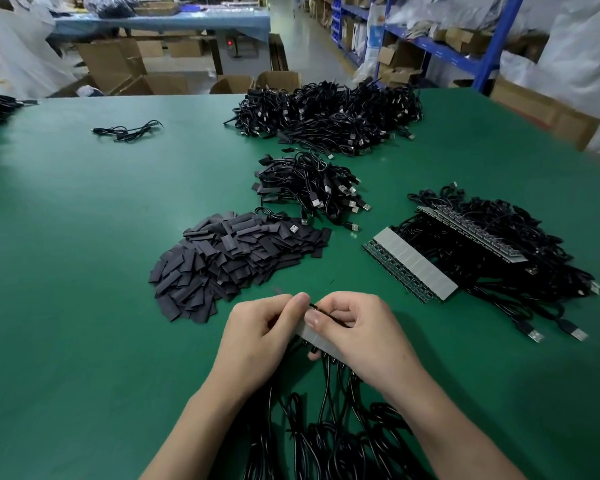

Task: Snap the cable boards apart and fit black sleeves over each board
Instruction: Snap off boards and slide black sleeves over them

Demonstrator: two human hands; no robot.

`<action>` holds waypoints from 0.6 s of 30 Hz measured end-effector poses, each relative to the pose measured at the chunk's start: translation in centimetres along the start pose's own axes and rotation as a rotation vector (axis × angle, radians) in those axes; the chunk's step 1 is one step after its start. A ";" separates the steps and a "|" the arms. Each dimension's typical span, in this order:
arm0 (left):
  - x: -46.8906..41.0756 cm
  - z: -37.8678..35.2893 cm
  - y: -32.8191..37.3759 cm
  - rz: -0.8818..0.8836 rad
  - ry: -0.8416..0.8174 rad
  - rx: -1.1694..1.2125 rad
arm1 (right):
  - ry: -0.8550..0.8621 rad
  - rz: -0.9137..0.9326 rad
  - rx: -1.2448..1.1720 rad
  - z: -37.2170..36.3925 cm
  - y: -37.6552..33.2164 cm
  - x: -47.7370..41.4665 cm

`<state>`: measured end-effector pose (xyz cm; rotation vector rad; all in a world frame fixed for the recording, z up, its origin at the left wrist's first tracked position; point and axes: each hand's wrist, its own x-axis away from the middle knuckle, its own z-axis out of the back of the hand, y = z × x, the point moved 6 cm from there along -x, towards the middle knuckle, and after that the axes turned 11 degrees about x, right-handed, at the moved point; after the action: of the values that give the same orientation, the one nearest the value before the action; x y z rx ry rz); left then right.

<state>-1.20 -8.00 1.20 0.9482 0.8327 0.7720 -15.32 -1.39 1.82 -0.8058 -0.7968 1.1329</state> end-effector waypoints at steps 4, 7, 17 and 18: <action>0.0 -0.1 0.3 0.008 -0.001 0.048 | -0.023 0.015 -0.008 -0.2 -0.1 -0.1; -0.1 -0.5 0.4 0.007 -0.017 0.114 | -0.027 0.024 -0.012 -0.1 0.1 -0.1; 0.1 -0.7 0.2 0.028 -0.088 0.271 | -0.110 0.049 -0.165 -0.6 0.1 -0.3; 0.1 -0.9 0.1 0.038 -0.101 0.294 | -0.118 0.048 -0.178 -0.7 0.1 -0.3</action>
<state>-1.91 -7.57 0.98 1.2575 0.8553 0.6382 -14.89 -1.78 1.34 -0.9158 -0.9921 1.1716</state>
